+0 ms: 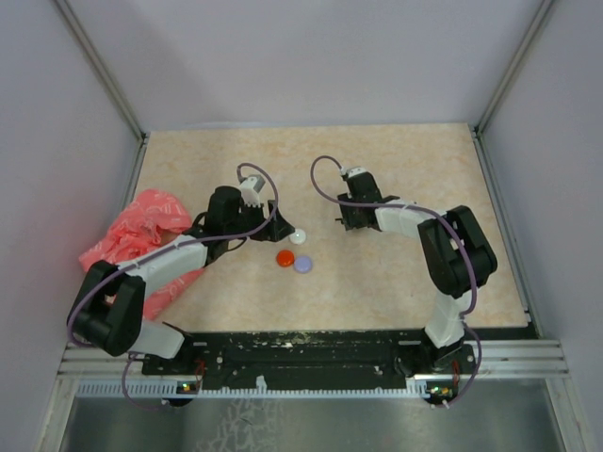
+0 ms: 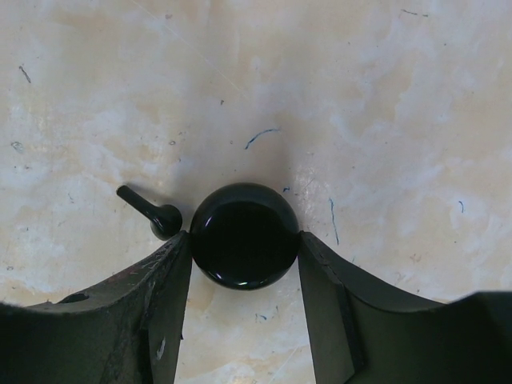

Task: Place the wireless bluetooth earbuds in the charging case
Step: Pick up the charging case at the center of the board.

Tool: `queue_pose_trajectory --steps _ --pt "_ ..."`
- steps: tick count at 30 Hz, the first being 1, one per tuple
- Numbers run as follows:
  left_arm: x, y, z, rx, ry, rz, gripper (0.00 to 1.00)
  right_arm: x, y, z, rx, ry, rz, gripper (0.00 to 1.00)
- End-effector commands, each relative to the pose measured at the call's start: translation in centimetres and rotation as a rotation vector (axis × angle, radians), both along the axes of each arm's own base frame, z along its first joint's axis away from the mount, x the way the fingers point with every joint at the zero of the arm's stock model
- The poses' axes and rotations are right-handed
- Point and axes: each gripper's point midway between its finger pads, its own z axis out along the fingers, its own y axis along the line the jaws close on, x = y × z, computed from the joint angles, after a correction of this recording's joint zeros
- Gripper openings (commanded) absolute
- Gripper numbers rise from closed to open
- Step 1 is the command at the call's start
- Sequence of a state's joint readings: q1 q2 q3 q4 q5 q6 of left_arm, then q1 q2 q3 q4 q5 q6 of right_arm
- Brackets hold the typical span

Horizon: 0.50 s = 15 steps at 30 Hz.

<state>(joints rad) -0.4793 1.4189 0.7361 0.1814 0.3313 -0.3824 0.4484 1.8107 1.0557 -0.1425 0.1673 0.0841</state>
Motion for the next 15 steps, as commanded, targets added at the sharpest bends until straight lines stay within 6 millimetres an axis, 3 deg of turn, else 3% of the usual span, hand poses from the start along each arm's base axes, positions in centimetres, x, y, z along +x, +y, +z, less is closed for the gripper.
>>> queue_pose_trajectory --steps 1,7,15 --pt "-0.1 -0.6 1.0 -0.071 -0.016 -0.028 0.81 -0.6 -0.2 0.7 -0.006 0.017 0.027 0.5" --pt "-0.7 -1.0 2.1 -0.135 -0.027 -0.055 0.8 -2.1 0.4 3.7 0.028 -0.047 0.09 0.47" --pt "-1.9 -1.7 3.9 -0.236 -0.003 -0.114 0.79 -5.3 3.8 9.8 0.095 -0.197 0.309 0.46"
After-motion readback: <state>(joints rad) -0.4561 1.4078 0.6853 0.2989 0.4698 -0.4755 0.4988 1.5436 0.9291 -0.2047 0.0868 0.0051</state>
